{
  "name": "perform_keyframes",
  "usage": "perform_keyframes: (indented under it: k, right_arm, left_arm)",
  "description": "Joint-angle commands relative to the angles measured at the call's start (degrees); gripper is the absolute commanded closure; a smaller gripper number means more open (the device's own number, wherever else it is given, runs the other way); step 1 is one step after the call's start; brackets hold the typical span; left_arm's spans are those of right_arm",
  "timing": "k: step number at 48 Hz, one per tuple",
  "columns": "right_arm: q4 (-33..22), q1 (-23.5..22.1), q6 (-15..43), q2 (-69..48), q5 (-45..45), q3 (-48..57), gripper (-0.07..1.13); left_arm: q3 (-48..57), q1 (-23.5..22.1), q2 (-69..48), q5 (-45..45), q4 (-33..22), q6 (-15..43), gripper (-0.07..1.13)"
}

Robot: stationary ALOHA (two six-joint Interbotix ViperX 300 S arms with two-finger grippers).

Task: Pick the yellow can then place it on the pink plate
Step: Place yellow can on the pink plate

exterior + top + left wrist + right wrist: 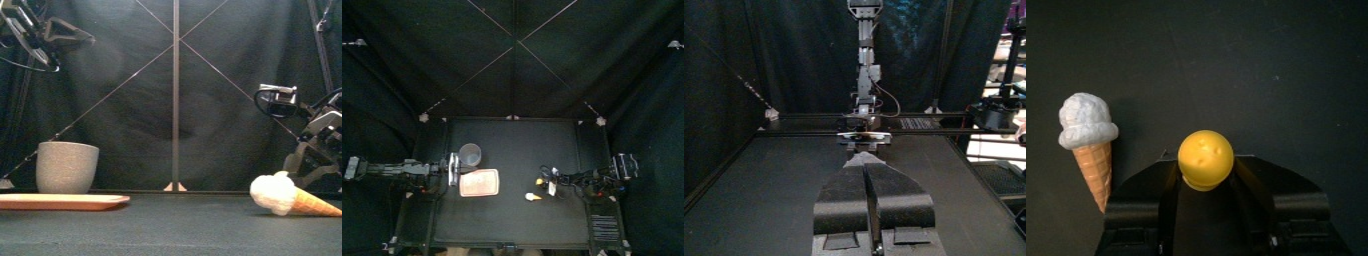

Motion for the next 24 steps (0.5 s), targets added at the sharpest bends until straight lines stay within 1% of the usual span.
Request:
perform_keyframes:
  k: [1,9,13,24]
  right_arm:
    - [0.00,-0.09,0.18,-0.09,-0.18,-0.88,0.40]
    - [-0.26,0.18,-0.18,-1.05,0.62,-2.81,0.40]
    - [-1.93,0.00,-0.62,-1.93,1.76,-6.06,0.40]
    - [-12.83,-1.58,-0.18,0.35,5.10,-19.60,0.40]
  left_arm:
    - [-0.70,-0.26,0.26,-0.44,-0.09,0.00,1.01]
    - [-0.35,-0.26,0.26,-0.53,0.00,0.00,1.01]
    - [-0.35,-0.26,0.26,-0.44,0.00,0.00,1.01]
    - [-0.44,0.44,0.26,-0.44,0.18,0.09,1.01]
